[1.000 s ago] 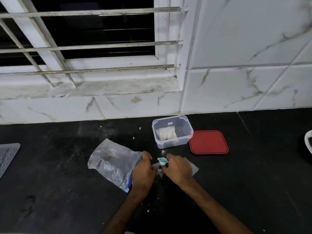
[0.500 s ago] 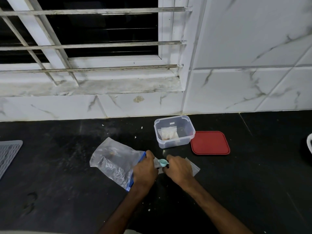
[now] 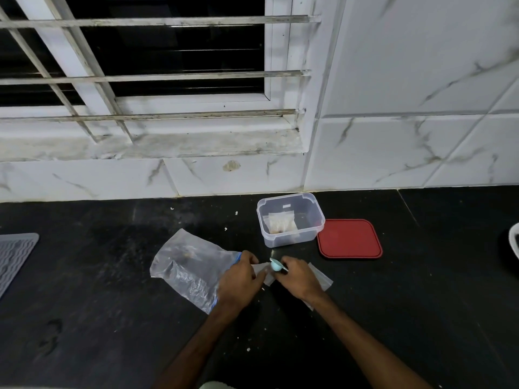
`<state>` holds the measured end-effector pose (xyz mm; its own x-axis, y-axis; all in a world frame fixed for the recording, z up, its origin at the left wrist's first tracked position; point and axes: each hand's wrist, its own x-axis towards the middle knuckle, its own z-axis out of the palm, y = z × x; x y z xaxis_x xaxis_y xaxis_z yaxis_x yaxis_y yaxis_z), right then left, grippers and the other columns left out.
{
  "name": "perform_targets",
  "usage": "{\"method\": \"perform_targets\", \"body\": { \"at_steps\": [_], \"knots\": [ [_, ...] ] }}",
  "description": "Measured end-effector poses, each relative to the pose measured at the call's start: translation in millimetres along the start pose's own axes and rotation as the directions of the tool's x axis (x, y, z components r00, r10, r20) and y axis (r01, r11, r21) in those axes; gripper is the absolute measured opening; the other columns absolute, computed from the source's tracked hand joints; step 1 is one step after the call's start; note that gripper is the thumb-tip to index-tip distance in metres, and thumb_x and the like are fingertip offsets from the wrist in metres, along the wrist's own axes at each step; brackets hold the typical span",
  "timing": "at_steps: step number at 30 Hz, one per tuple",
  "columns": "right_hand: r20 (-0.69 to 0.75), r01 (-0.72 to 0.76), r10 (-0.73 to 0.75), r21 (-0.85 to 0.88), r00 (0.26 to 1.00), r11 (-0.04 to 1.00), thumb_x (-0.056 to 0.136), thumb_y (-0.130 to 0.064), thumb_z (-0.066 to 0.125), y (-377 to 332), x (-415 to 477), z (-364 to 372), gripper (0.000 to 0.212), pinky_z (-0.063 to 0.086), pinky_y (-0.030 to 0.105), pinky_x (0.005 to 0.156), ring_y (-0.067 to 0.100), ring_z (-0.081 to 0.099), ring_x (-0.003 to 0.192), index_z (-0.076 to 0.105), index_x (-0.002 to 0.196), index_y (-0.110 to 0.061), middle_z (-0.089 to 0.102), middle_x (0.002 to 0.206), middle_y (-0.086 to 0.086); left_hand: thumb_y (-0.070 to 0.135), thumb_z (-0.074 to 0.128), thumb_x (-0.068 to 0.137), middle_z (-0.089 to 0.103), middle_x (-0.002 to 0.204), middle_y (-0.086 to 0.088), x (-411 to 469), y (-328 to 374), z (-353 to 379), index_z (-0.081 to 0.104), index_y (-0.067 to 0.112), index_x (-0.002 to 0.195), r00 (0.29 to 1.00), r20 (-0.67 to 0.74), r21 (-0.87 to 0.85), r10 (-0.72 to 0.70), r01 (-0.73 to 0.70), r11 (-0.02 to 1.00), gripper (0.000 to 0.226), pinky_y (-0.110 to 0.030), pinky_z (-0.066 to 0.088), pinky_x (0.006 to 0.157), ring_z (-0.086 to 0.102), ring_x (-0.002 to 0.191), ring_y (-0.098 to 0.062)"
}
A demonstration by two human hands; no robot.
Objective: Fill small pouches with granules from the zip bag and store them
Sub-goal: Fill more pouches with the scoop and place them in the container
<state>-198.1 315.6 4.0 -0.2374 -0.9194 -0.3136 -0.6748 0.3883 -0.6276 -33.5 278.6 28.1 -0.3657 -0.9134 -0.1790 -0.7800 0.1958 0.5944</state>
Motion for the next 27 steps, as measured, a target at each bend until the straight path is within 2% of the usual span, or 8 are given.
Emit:
{"method": "perform_targets", "body": {
  "at_steps": [5, 7, 9, 12, 15, 21, 24, 27],
  "knots": [
    [0.049, -0.061, 0.054, 0.155, 0.997, 0.986, 0.077, -0.048, 0.073, -8.1, -4.4, -12.1, 0.034, 0.054, 0.029, 0.08, 0.005, 0.063, 0.087, 0.063, 0.099, -0.023, 0.067, 0.092, -0.008, 0.044, 0.058, 0.093, 0.063, 0.088, 0.008, -3.2, -3.5, -19.2, 0.05, 0.028, 0.113, 0.994, -0.104, 0.007, -0.024, 0.025, 1.0, 0.026, -0.025, 0.054, 0.073, 0.06, 0.078, -0.003],
    [0.027, -0.085, 0.08, 0.27, 0.996, 0.959, 0.079, -0.042, 0.074, -12.7, -14.9, -24.1, 0.027, 0.047, 0.019, 0.072, 0.003, 0.06, 0.085, 0.059, 0.095, -0.027, 0.063, 0.087, -0.011, 0.05, 0.057, 0.092, 0.061, 0.109, 0.006, -12.5, -11.8, -28.5, 0.047, 0.027, 0.118, 0.979, -0.2, 0.088, -0.042, 0.06, 0.994, 0.036, -0.026, 0.054, 0.077, 0.061, 0.093, -0.008],
    [-0.021, -0.076, 0.087, 0.324, 0.996, 0.943, 0.087, -0.046, 0.064, -17.6, -27.1, -33.0, 0.019, 0.04, 0.017, 0.061, 0.0, 0.055, 0.072, 0.058, 0.087, -0.028, 0.059, 0.078, -0.011, 0.059, 0.057, 0.088, 0.051, 0.124, 0.001, -22.8, -21.1, -31.9, 0.042, 0.022, 0.128, 0.969, -0.233, 0.211, -0.078, 0.128, 0.969, 0.056, -0.032, 0.054, 0.082, 0.055, 0.11, -0.016],
    [0.014, -0.103, 0.104, 0.349, 0.994, 0.931, 0.1, -0.044, 0.04, -28.0, -39.5, -33.4, 0.036, 0.043, 0.023, 0.054, 0.006, 0.054, 0.065, 0.065, 0.094, -0.019, 0.06, 0.078, -0.006, 0.065, 0.056, 0.085, 0.041, 0.134, -0.005, -33.6, -32.5, -21.8, 0.032, 0.018, 0.138, 0.981, -0.167, 0.433, -0.094, 0.159, 0.887, 0.075, -0.036, 0.053, 0.087, 0.048, 0.118, -0.02],
    [0.101, -0.068, 0.033, 0.368, 0.994, 0.927, 0.101, -0.028, 0.043, -42.5, -48.8, -23.6, 0.022, 0.053, 0.023, 0.06, 0.007, 0.057, 0.066, 0.063, 0.107, -0.019, 0.062, 0.091, -0.008, 0.054, 0.052, 0.092, 0.036, 0.142, -0.01, -37.0, -45.8, -15.3, 0.024, 0.015, 0.145, 0.991, -0.089, 0.55, -0.104, 0.136, 0.824, 0.071, -0.038, 0.051, 0.093, 0.045, 0.125, -0.024],
    [0.15, 0.015, -0.072, 0.349, 0.986, 0.937, 0.097, -0.027, 0.053, -65.2, -62.4, -5.5, 0.014, 0.046, 0.016, 0.055, 0.003, 0.055, 0.059, 0.065, 0.099, -0.023, 0.066, 0.079, 0.001, 0.042, 0.05, 0.096, 0.052, 0.128, -0.003, -35.7, -68.0, -40.8, 0.047, 0.018, 0.13, 0.982, -0.121, 0.546, -0.147, 0.189, 0.816, 0.041, -0.035, 0.051, 0.088, 0.055, 0.112, -0.018],
    [0.155, 0.055, -0.101, 0.276, 0.983, 0.96, 0.096, -0.03, 0.054, -73.3, -66.4, 2.1, 0.013, 0.051, 0.018, 0.06, 0.003, 0.058, 0.062, 0.066, 0.098, -0.025, 0.069, 0.08, 0.002, 0.037, 0.052, 0.096, 0.06, 0.113, 0.0, -37.6, -71.0, -56.3, 0.054, 0.019, 0.114, 0.972, -0.199, 0.436, -0.127, 0.204, 0.876, 0.026, -0.035, 0.054, 0.079, 0.059, 0.099, -0.016],
    [0.129, 0.175, -0.193, 0.139, 0.973, 0.975, 0.096, -0.028, 0.054, -90.5, -67.5, 5.8, 0.017, 0.055, 0.023, 0.073, 0.001, 0.061, 0.069, 0.068, 0.1, -0.02, 0.07, 0.082, -0.002, 0.033, 0.051, 0.096, 0.062, 0.096, 0.002, -41.4, -68.4, -69.5, 0.057, 0.021, 0.097, 0.945, -0.322, 0.366, -0.054, 0.177, 0.914, 0.014, -0.033, 0.053, 0.068, 0.059, 0.084, -0.014]
  ]
}}
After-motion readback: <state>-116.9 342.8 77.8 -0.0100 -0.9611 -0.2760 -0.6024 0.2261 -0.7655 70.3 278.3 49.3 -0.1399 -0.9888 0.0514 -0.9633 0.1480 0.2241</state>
